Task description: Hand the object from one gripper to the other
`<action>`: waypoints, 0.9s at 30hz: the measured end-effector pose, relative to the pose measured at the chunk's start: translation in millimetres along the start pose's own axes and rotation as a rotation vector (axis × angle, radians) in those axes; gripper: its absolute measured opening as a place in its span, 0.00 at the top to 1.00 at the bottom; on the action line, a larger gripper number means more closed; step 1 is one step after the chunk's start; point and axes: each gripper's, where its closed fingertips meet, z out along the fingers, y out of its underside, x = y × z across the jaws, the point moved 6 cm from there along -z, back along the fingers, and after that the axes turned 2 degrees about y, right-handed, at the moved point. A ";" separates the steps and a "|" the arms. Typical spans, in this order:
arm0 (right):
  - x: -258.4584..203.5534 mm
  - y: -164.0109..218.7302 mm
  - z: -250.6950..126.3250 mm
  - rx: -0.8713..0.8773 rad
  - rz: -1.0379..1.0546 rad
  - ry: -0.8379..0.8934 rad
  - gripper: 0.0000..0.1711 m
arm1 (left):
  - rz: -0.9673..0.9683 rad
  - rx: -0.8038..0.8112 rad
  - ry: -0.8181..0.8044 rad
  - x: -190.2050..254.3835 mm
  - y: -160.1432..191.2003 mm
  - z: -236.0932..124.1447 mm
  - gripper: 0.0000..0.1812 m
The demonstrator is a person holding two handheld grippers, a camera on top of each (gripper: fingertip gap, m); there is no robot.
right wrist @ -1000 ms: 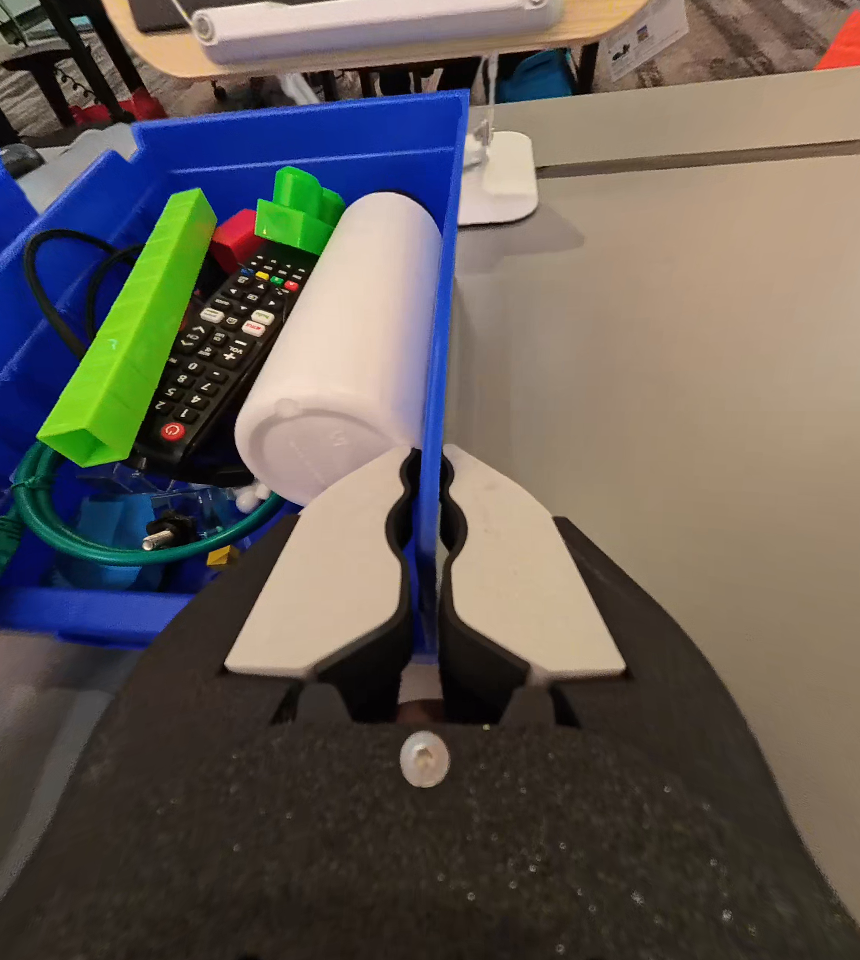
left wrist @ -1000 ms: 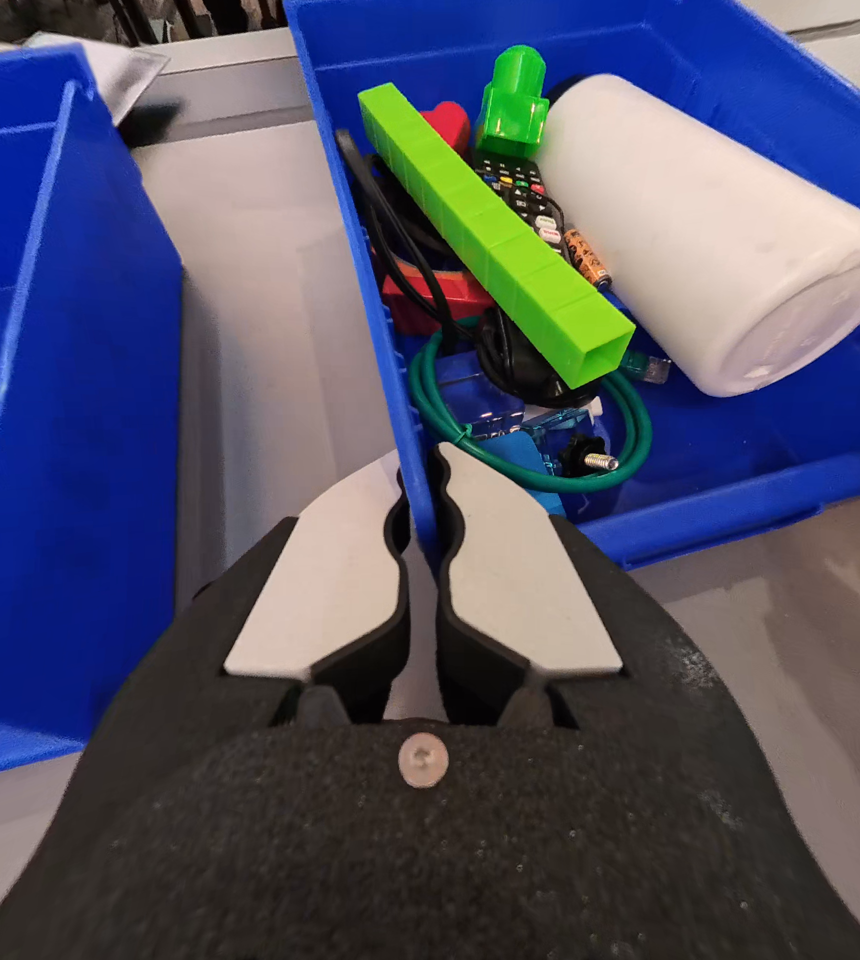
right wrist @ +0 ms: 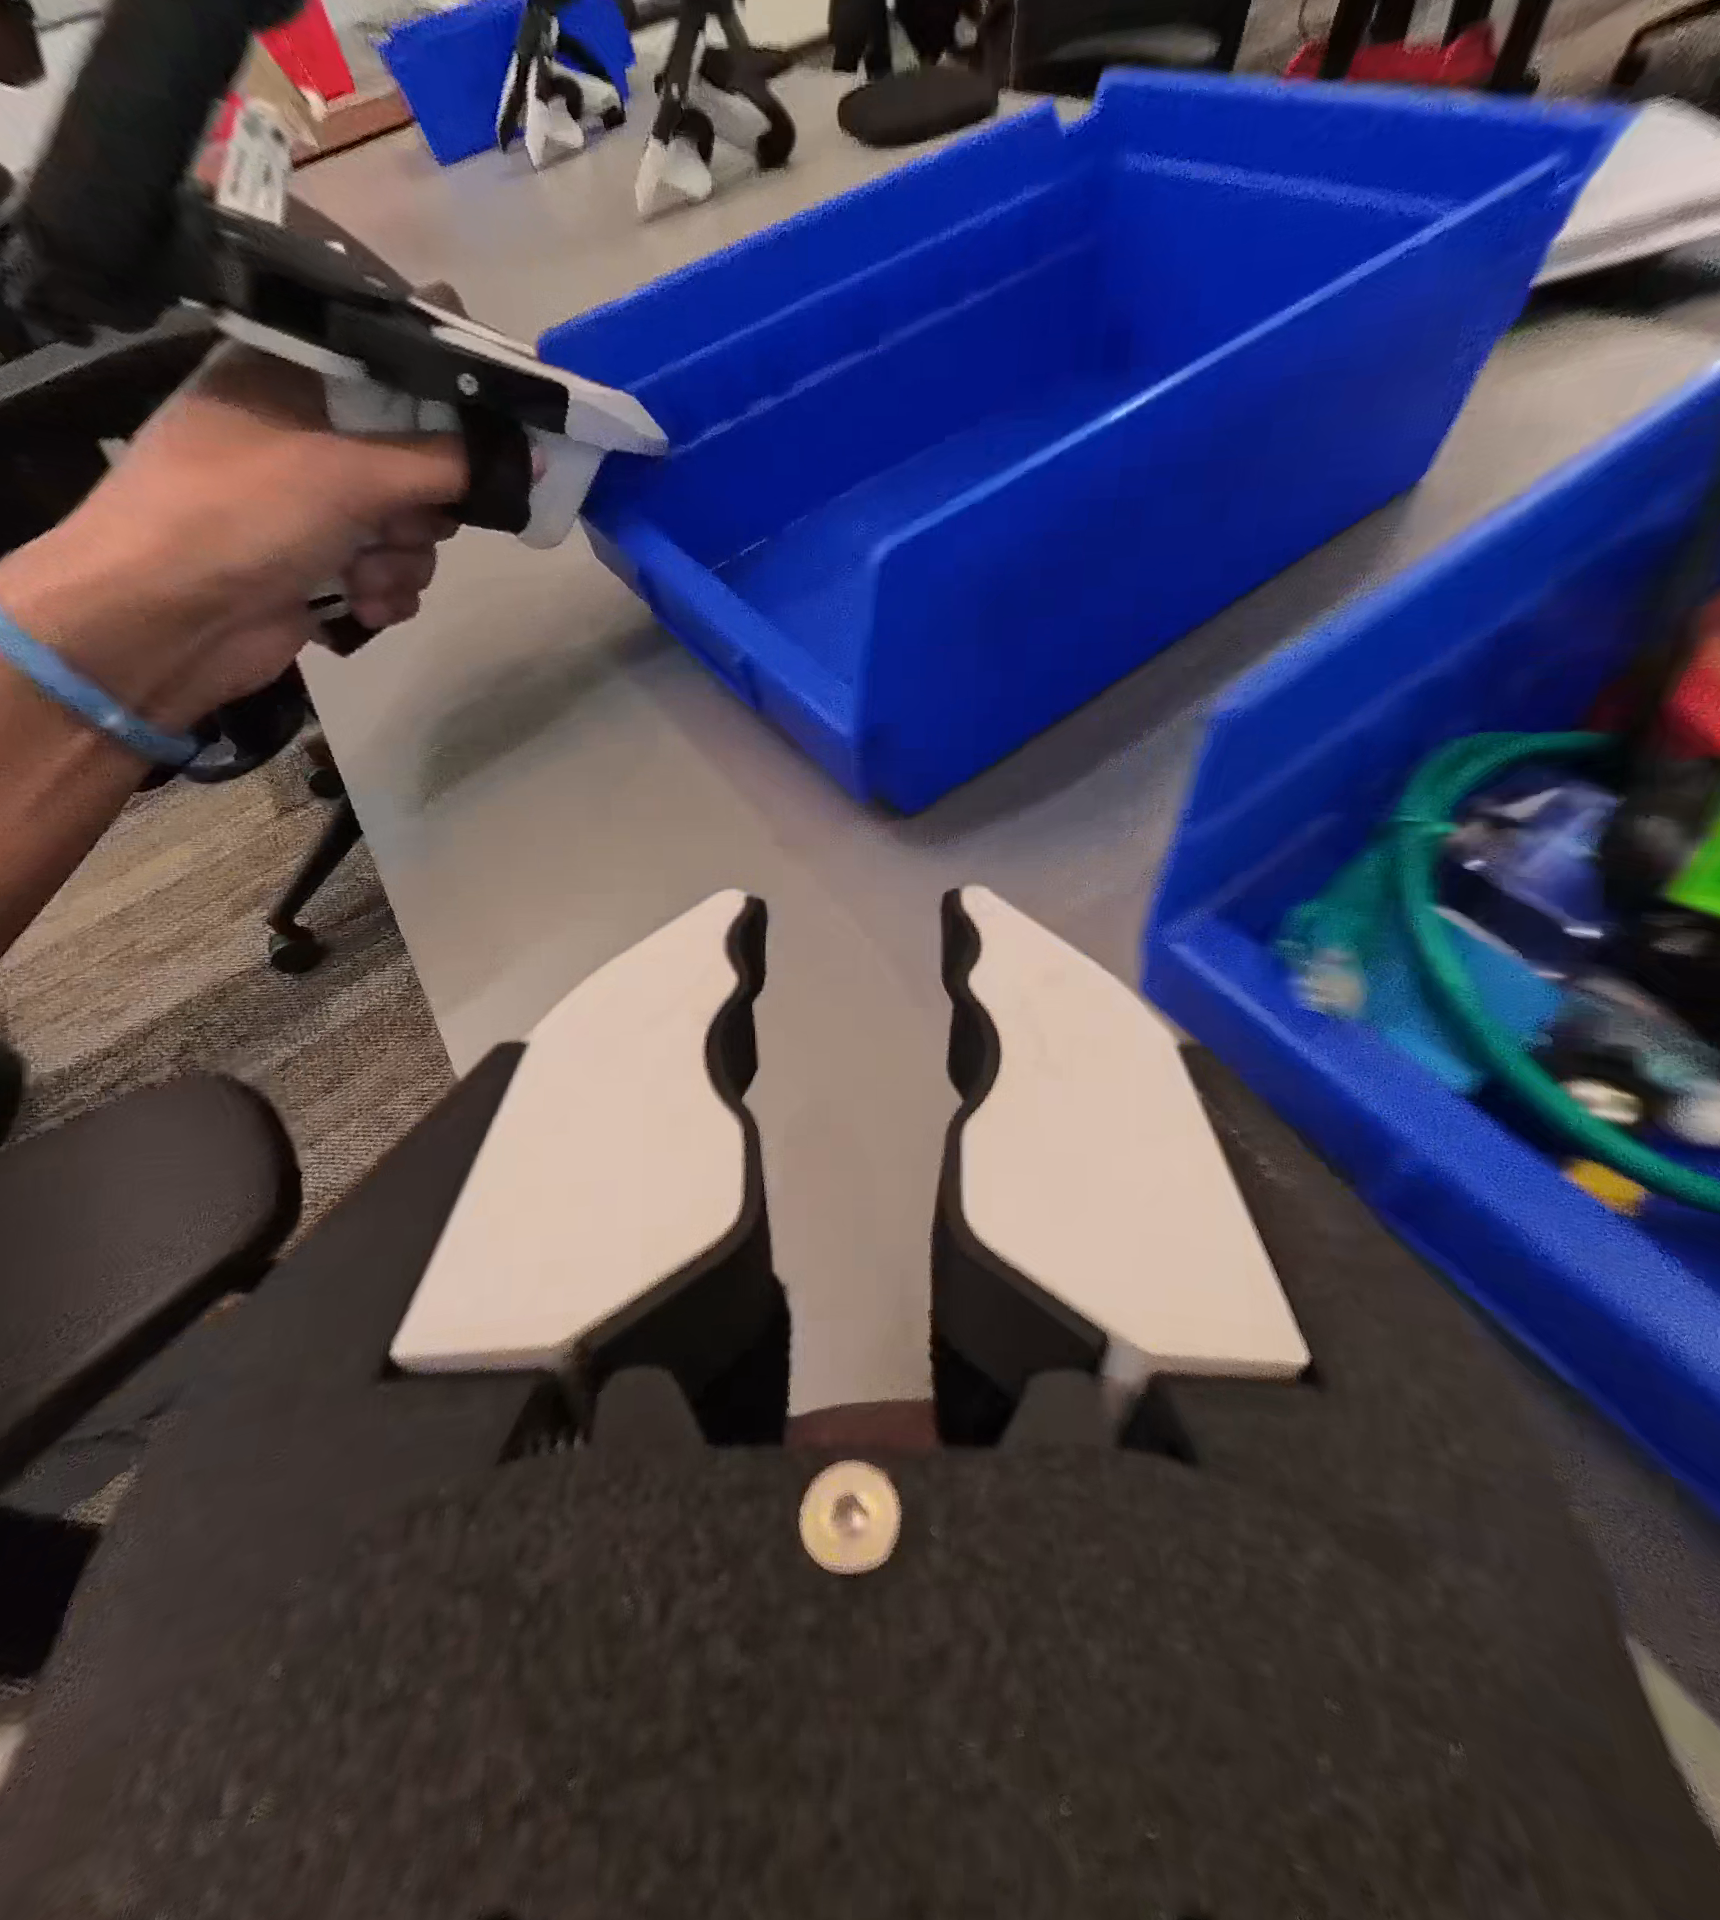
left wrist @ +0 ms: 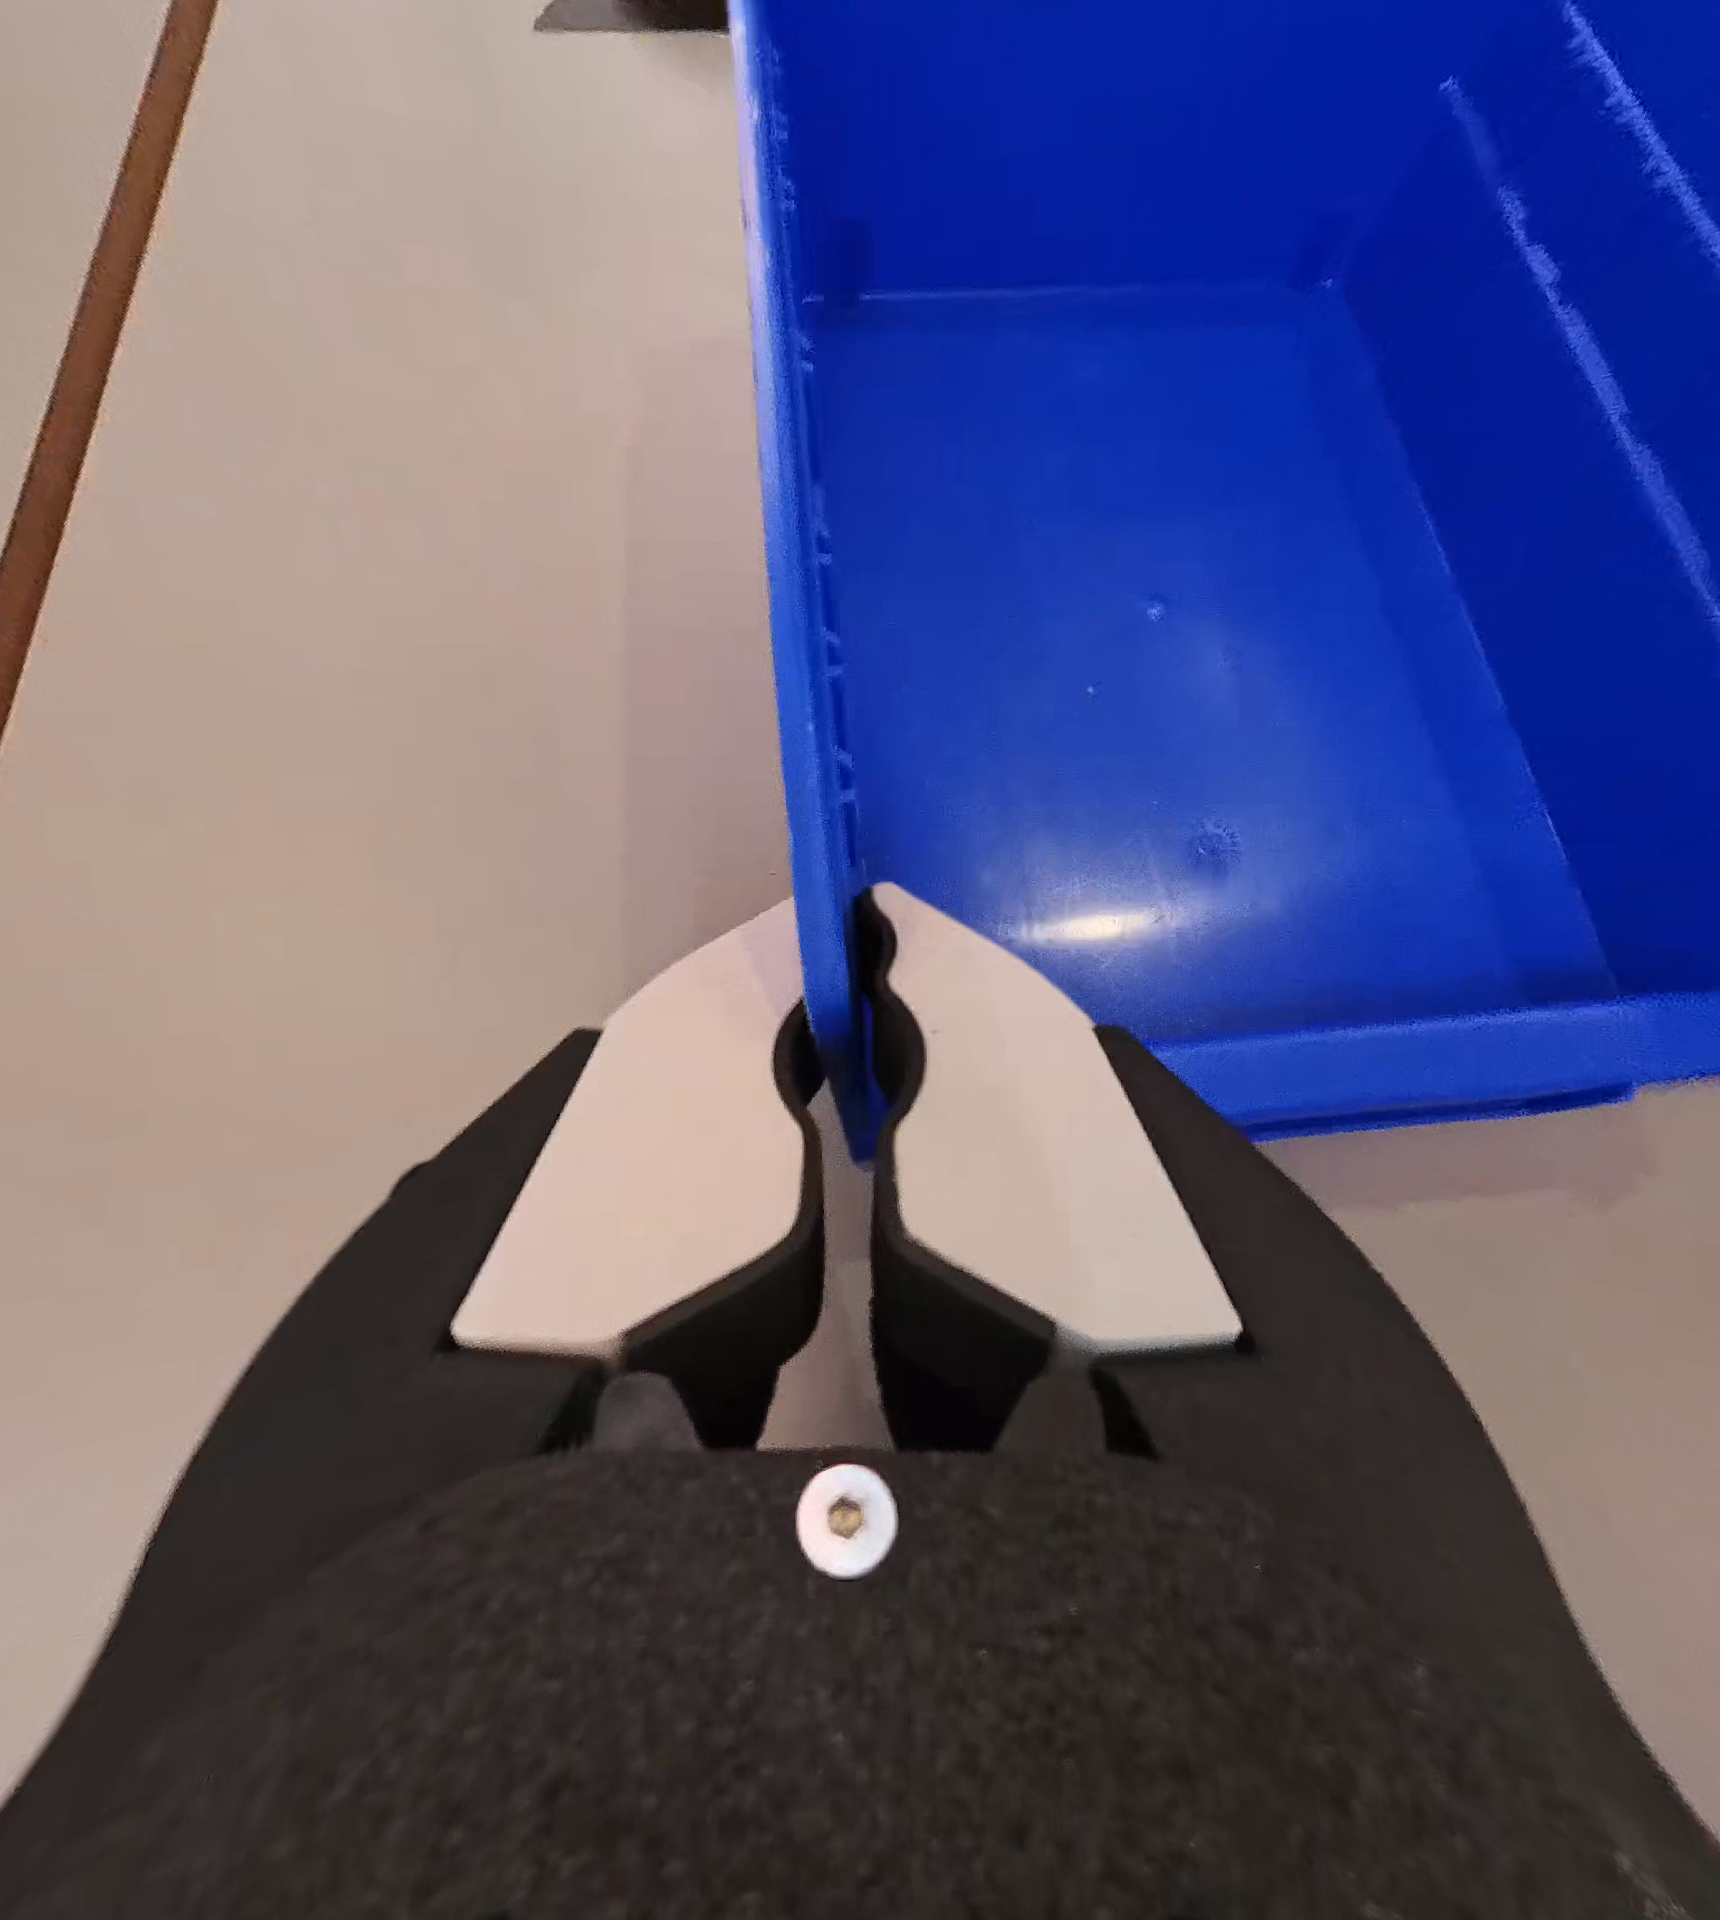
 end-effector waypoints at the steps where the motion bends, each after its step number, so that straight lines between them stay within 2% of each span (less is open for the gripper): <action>1: -8.1 1.9 13.9 -0.007 0.013 0.015 0.78 | 0.009 0.007 -0.011 5.4 4.7 -4.8 0.98; 3: -17.4 2.9 38.6 -0.019 0.016 0.072 0.70 | 0.042 -0.004 -0.036 19.7 16.3 -18.6 0.98; 5: -18.2 -0.2 55.6 -0.025 0.030 0.142 0.70 | 0.033 -0.001 -0.061 33.4 30.3 -35.2 0.98; 6: -16.6 -3.3 60.9 -0.012 0.033 0.179 0.71 | 0.023 0.005 -0.071 39.4 37.7 -43.8 0.98; 8: -13.3 -7.4 67.3 0.009 0.030 0.233 0.82 | 0.011 0.007 -0.096 49.1 52.0 -61.3 0.98; 9: -14.5 -7.3 69.3 0.003 0.032 0.229 0.84 | -0.003 0.013 -0.095 53.2 58.5 -69.2 0.98; 12: -23.4 -5.2 67.6 -0.020 -0.018 0.231 0.88 | -0.051 0.039 -0.136 60.2 75.5 -91.3 0.98; 15: -34.3 -10.4 54.7 -0.037 -0.035 0.244 0.91 | -0.020 0.105 -0.209 71.7 77.8 -116.7 0.98; 18: -37.8 -27.5 35.8 0.040 -0.045 0.261 0.93 | 0.042 0.171 -0.277 87.0 61.8 -143.8 0.98; 21: -30.7 -62.7 1.2 0.159 -0.080 0.324 0.94 | 0.112 0.275 -0.321 112.0 27.0 -168.2 0.98; 24: -4.5 -103.9 -52.3 0.275 -0.122 0.426 0.95 | 0.196 0.407 -0.285 151.2 -23.8 -176.6 0.97; 27: 39.1 -133.5 -122.4 0.361 -0.180 0.589 0.95 | 0.258 0.520 -0.152 208.9 -75.6 -158.0 0.97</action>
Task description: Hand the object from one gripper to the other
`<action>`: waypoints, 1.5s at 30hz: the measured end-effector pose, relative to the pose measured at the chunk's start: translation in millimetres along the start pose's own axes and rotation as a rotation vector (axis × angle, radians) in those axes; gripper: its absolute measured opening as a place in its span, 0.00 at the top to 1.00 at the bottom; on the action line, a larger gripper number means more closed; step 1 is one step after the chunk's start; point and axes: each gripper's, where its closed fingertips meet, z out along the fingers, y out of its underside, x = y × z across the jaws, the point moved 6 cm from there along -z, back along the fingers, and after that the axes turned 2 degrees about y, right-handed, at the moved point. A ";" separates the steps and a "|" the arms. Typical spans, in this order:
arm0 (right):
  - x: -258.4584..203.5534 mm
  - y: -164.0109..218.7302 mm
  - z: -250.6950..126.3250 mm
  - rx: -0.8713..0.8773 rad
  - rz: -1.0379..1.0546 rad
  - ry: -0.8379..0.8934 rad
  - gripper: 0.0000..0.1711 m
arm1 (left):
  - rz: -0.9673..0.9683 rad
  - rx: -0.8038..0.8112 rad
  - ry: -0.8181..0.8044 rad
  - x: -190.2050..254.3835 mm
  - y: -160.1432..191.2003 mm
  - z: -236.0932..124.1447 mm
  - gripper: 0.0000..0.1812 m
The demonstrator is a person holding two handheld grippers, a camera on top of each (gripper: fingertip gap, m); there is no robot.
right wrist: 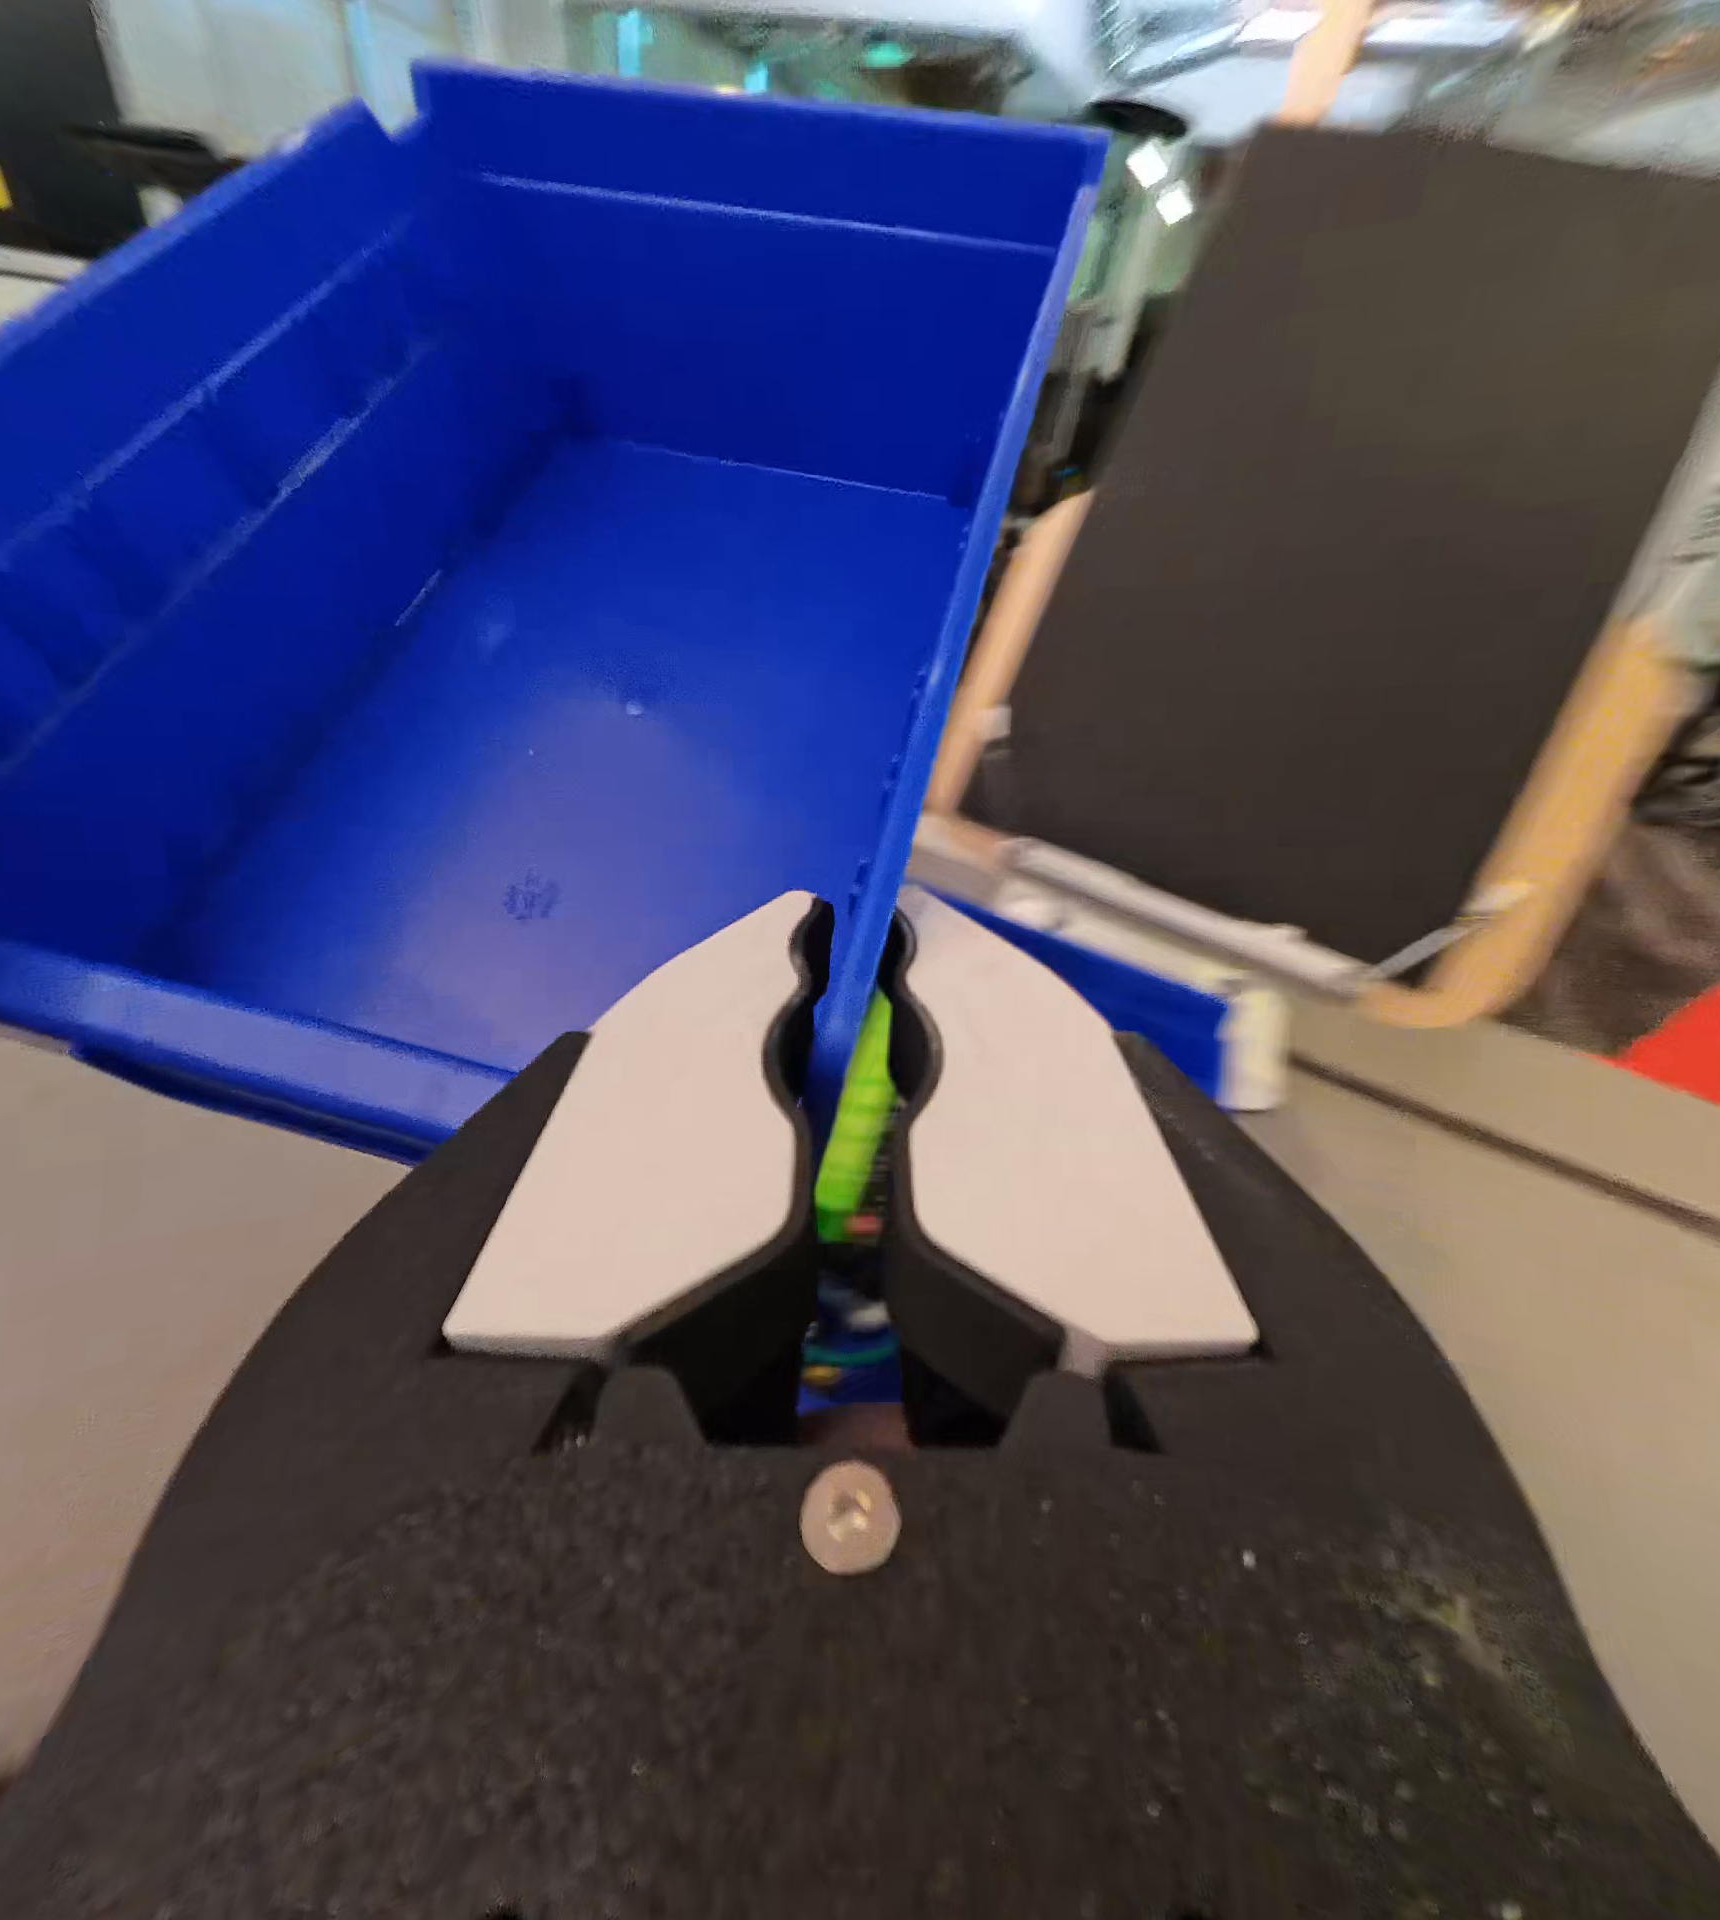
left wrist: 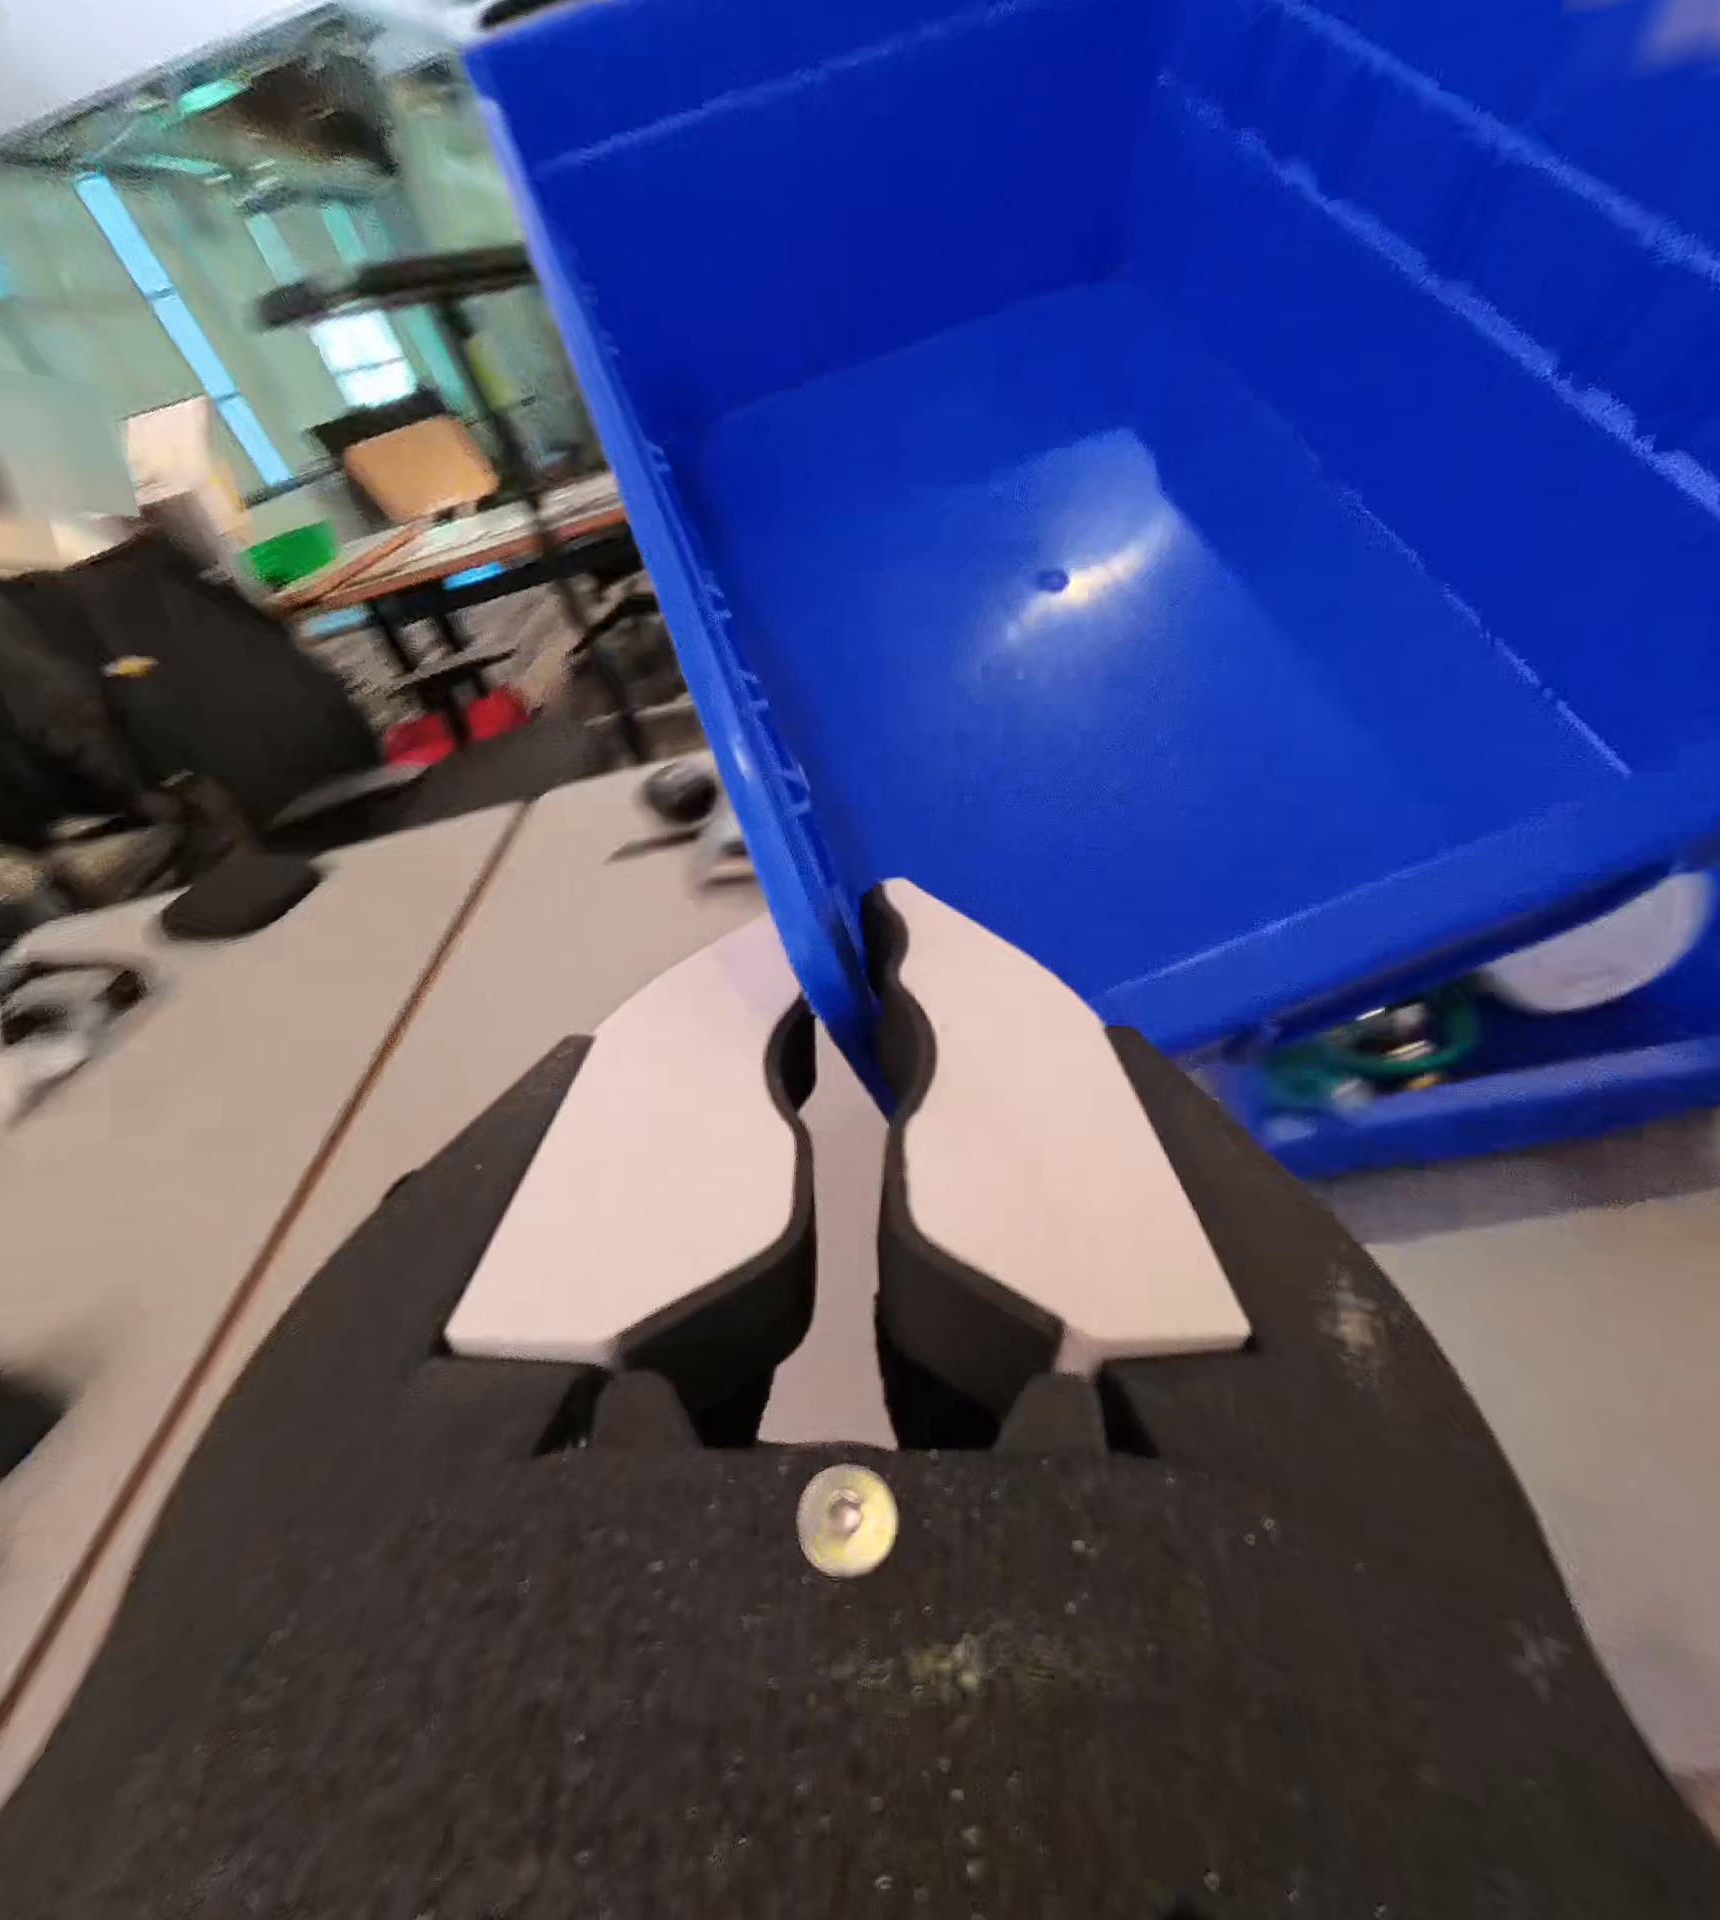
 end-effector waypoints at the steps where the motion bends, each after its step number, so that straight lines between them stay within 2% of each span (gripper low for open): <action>1: 29.4 -7.6 -9.4 0.012 -0.011 0.054 0.95 | 0.003 0.021 0.062 22.9 -14.3 15.5 0.96; 4: 121.5 -10.6 -40.9 -0.049 -0.070 0.202 0.95 | -0.008 0.046 0.276 108.0 -46.1 61.9 0.95; 7: 212.3 13.6 -78.4 -0.211 -0.040 0.340 0.95 | -0.006 0.001 0.472 208.8 -62.5 97.1 0.95; 10: 297.9 64.3 -107.3 -0.365 0.014 0.459 0.97 | 0.038 -0.060 0.589 310.3 -62.8 119.6 0.94; 13: 366.2 132.4 -122.5 -0.447 0.111 0.418 0.97 | 0.117 -0.110 0.604 392.1 -46.6 135.5 0.94; 17: 401.9 199.7 -140.7 -0.452 0.220 0.364 0.96 | 0.133 -0.169 0.622 451.6 -15.5 147.4 0.94; 23: 411.7 225.0 -129.7 -0.395 0.261 0.316 0.97 | 0.148 -0.195 0.607 466.5 11.9 147.3 0.92; 34: 407.7 252.2 -103.3 -0.485 0.207 0.265 0.97 | 0.081 -0.259 0.598 460.9 36.1 166.2 0.92; 39: 409.5 253.6 -104.1 -0.448 0.273 0.262 0.97 | 0.002 -0.286 0.685 458.8 35.1 166.1 0.89; 42: 412.2 253.8 -106.7 -0.437 0.274 0.285 0.97 | -0.029 -0.307 0.826 455.8 34.0 154.4 0.87; 43: 413.7 253.3 -108.0 -0.438 0.267 0.303 0.94 | -0.040 -0.316 0.852 449.3 33.3 147.8 0.86; 45: 420.0 252.1 -111.3 -0.429 0.248 0.366 0.81 | -0.048 -0.293 0.893 430.5 33.5 128.0 0.84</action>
